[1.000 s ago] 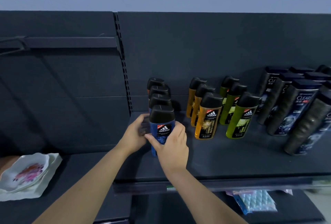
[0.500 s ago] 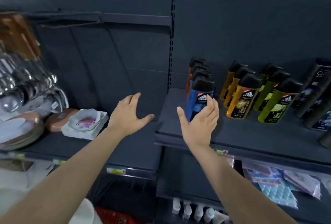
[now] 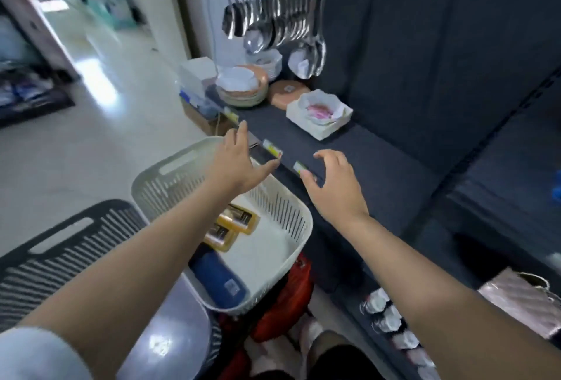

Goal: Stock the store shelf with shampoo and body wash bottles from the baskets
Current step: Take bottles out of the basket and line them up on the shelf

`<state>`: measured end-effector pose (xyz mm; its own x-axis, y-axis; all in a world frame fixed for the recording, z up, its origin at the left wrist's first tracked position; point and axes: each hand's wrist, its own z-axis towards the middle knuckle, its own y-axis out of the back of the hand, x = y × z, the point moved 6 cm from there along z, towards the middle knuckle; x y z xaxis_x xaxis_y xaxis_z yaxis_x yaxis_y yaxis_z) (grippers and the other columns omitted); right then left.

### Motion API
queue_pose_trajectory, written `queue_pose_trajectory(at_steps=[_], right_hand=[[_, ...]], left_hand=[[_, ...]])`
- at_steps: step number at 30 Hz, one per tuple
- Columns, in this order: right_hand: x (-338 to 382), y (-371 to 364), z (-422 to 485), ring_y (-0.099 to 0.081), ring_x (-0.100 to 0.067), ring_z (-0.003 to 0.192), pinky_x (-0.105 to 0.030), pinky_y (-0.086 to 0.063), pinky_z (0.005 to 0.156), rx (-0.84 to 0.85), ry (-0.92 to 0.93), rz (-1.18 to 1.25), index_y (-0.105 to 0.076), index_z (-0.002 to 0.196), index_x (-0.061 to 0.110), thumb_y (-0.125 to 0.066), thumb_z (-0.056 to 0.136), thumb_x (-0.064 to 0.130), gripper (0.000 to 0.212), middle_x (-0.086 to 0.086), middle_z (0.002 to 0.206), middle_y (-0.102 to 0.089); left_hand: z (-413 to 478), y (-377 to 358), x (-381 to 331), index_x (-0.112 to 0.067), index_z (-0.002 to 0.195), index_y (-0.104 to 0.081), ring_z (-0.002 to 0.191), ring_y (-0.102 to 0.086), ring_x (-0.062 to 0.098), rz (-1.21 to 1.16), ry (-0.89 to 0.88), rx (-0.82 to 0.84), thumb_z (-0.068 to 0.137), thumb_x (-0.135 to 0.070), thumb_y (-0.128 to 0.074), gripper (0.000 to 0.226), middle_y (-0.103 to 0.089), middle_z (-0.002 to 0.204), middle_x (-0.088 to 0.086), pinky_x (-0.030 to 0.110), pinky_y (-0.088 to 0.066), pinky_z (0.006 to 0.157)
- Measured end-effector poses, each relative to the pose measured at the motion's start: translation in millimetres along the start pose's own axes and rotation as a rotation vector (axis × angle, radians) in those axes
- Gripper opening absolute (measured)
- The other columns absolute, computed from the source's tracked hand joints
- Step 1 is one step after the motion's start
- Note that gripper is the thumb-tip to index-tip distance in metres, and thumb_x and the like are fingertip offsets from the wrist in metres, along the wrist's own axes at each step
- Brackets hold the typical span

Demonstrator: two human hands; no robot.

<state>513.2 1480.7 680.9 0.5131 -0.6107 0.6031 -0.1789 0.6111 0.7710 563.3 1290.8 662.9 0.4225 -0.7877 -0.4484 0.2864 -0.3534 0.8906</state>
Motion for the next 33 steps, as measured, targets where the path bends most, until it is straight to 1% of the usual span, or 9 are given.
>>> queue_pose_trajectory(at_steps=[6, 14, 18, 21, 24, 26, 29, 31, 33], right_hand=[[30, -109, 9, -0.053, -0.026, 0.113, -0.042, -0.046, 0.090, 0.413, 0.097, -0.087, -0.042, 0.131, 0.013, -0.054, 0.094, 0.026, 0.041, -0.005, 0.136, -0.042], [6, -209, 22, -0.052, -0.031, 0.113, -0.037, -0.043, 0.089, 0.737, 0.093, -0.211, -0.042, 0.129, 0.011, -0.059, 0.090, 0.019, 0.043, -0.009, 0.133, -0.044], [-6, -249, 34, -0.051, -0.033, 0.111, -0.040, -0.044, 0.090, 0.826, 0.165, -0.286, -0.044, 0.124, 0.007, -0.059, 0.088, 0.012, 0.040, -0.015, 0.125, -0.047], [-6, -276, 37, -0.053, -0.034, 0.105, -0.043, -0.048, 0.086, 0.868, 0.247, -0.311, -0.045, 0.119, 0.007, -0.058, 0.088, 0.013, 0.034, -0.015, 0.116, -0.049], [1, -299, 34, -0.053, -0.033, 0.107, -0.047, -0.048, 0.089, 0.888, 0.295, -0.320, -0.045, 0.122, 0.009, -0.058, 0.089, 0.015, 0.036, -0.013, 0.118, -0.049], [7, -314, 30, -0.053, -0.033, 0.110, -0.042, -0.047, 0.089, 0.921, 0.311, -0.322, -0.047, 0.125, 0.008, -0.061, 0.089, 0.018, 0.040, -0.013, 0.122, -0.050], [16, -338, 20, -0.055, -0.034, 0.108, -0.039, -0.046, 0.085, 1.008, 0.329, -0.286, -0.052, 0.121, 0.005, -0.063, 0.091, 0.024, 0.037, -0.016, 0.121, -0.054], [21, -353, 13, -0.052, -0.035, 0.114, -0.041, -0.043, 0.091, 1.026, 0.357, -0.288, -0.048, 0.124, 0.005, -0.062, 0.091, 0.027, 0.042, -0.016, 0.127, -0.051], [24, -366, 12, -0.045, -0.035, 0.121, -0.044, -0.039, 0.099, 0.980, 0.402, -0.347, -0.042, 0.129, 0.006, -0.063, 0.090, 0.034, 0.053, -0.016, 0.134, -0.046]], left_hand=[[-33, -27, 79, -0.013, 0.155, 0.003, 0.145, -0.017, 0.034, -0.085, 0.331, 0.070, 0.079, -0.062, -0.065, 0.114, -0.013, 0.159, 0.014, 0.045, -0.020, 0.116], [-83, -109, 134, -0.021, 0.154, 0.014, 0.146, -0.011, 0.038, -0.189, 0.733, 0.214, 0.080, -0.063, -0.063, 0.115, -0.003, 0.161, 0.015, 0.050, -0.024, 0.114], [-103, -138, 152, -0.023, 0.154, 0.015, 0.140, -0.027, 0.041, -0.240, 0.907, 0.232, 0.082, -0.048, -0.067, 0.112, -0.010, 0.158, 0.020, 0.045, -0.033, 0.109], [-119, -167, 162, -0.024, 0.154, 0.013, 0.126, -0.047, 0.036, -0.380, 1.083, 0.232, 0.082, -0.028, -0.070, 0.110, -0.020, 0.154, 0.021, 0.035, -0.042, 0.093], [-131, -189, 172, -0.006, 0.153, -0.001, 0.127, -0.044, 0.035, -0.207, 1.222, 0.243, 0.091, -0.019, -0.060, 0.087, -0.029, 0.148, 0.023, 0.039, -0.043, 0.102], [-130, -194, 177, 0.007, 0.148, -0.013, 0.126, -0.045, 0.034, -0.078, 1.269, 0.182, 0.099, -0.012, -0.043, 0.061, -0.033, 0.146, 0.026, 0.039, -0.045, 0.097], [-125, -215, 188, 0.011, 0.145, -0.022, 0.119, -0.052, 0.031, 0.012, 1.280, 0.180, 0.100, -0.010, -0.035, 0.052, -0.041, 0.142, 0.025, 0.036, -0.050, 0.087], [-128, -225, 196, 0.008, 0.134, -0.048, 0.094, -0.065, 0.023, 0.049, 1.287, 0.247, 0.090, -0.023, -0.059, 0.055, -0.062, 0.120, 0.018, 0.028, -0.054, 0.070], [-128, -230, 198, 0.000, 0.104, -0.073, 0.060, -0.064, 0.019, 0.060, 1.217, 0.254, 0.054, -0.034, -0.088, 0.063, -0.070, 0.084, 0.010, 0.020, -0.049, 0.048]])
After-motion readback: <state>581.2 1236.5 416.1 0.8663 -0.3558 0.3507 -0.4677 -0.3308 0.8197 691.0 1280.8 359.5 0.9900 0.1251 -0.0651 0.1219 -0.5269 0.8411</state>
